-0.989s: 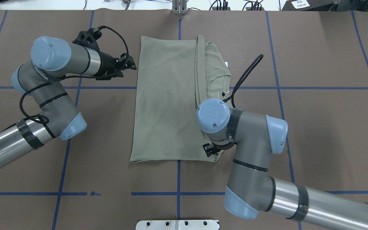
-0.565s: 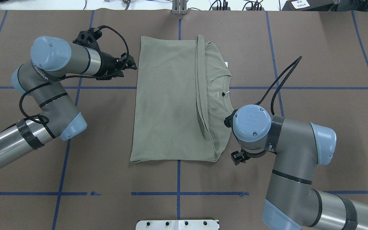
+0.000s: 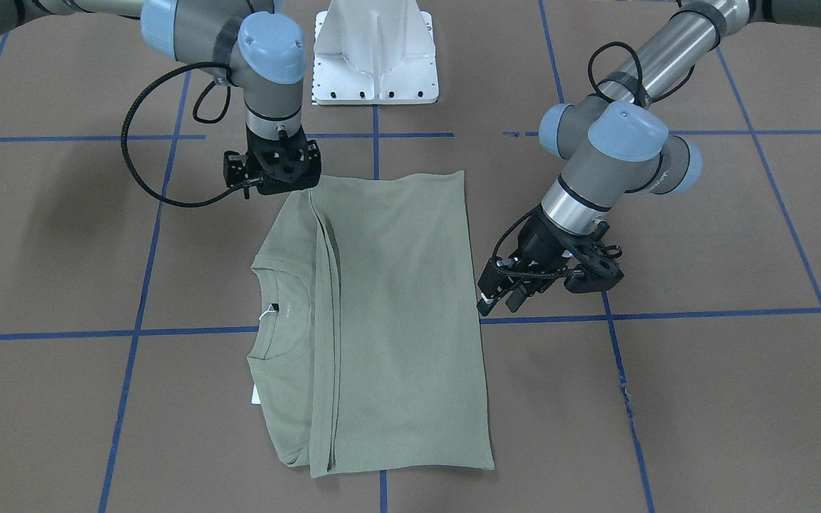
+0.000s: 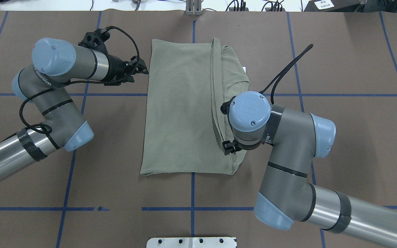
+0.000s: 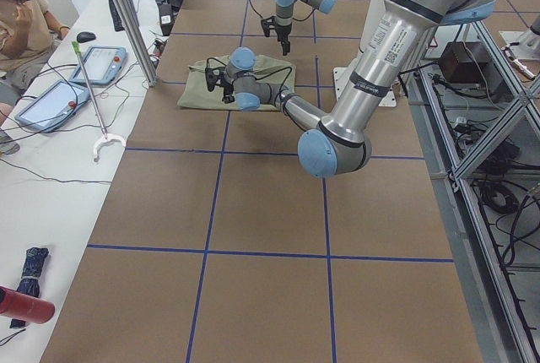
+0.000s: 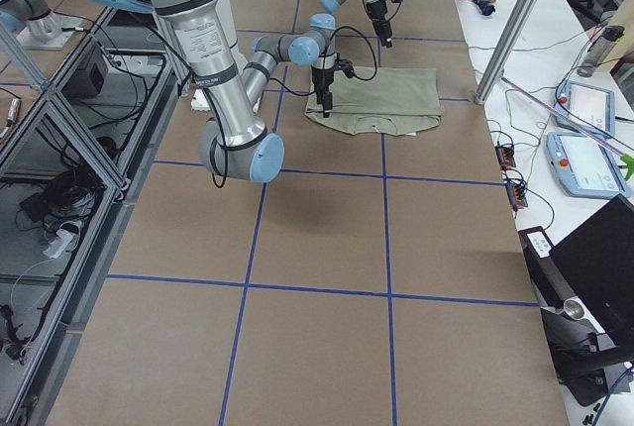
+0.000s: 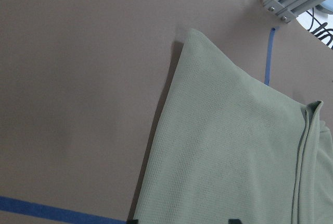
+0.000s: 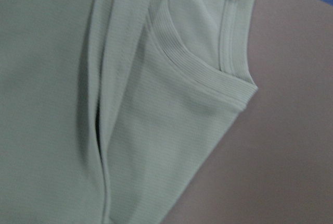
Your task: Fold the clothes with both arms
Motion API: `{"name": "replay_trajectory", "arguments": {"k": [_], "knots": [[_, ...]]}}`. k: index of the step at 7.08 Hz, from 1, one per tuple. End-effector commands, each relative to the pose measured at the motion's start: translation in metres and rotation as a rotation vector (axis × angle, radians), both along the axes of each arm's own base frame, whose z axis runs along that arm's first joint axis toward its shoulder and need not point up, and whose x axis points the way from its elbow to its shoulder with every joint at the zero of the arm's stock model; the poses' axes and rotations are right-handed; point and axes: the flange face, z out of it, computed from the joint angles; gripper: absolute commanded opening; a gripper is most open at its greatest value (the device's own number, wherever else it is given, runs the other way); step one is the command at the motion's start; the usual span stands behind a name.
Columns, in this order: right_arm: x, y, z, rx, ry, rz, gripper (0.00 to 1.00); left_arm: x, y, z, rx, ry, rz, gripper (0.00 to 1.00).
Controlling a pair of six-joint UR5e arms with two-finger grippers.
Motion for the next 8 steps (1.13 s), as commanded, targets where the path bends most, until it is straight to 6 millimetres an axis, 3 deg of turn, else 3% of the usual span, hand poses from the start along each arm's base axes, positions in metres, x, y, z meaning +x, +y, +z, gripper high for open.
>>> {"name": "replay_trajectory", "arguments": {"k": [1, 3, 5, 6, 7, 8], "knots": [[-0.047, -0.025, -0.008, -0.007, -0.075, 0.061, 0.89, -0.010, 0.011, 0.012, -0.001, -0.004, 0.003, 0.65], [-0.050, -0.029, -0.004, -0.006, -0.078, 0.064, 0.56, -0.013, 0.013, 0.018, -0.006, -0.010, 0.002, 0.65], [-0.052, -0.030, -0.002, -0.009, -0.074, 0.063, 0.42, -0.013, 0.013, 0.017, -0.003, -0.008, 0.002, 0.65], [-0.054, -0.031, 0.001, -0.010, -0.069, 0.062, 0.29, -0.013, 0.013, 0.017, -0.004, -0.008, 0.002, 0.65], [-0.052, -0.033, 0.001, -0.012, -0.072, 0.062, 0.00, -0.013, 0.014, 0.019, -0.005, -0.011, 0.002, 0.65], [-0.041, -0.045, 0.000, -0.042, -0.093, 0.052, 0.00, -0.014, 0.014, 0.021, -0.007, -0.013, 0.002, 0.65]]}}
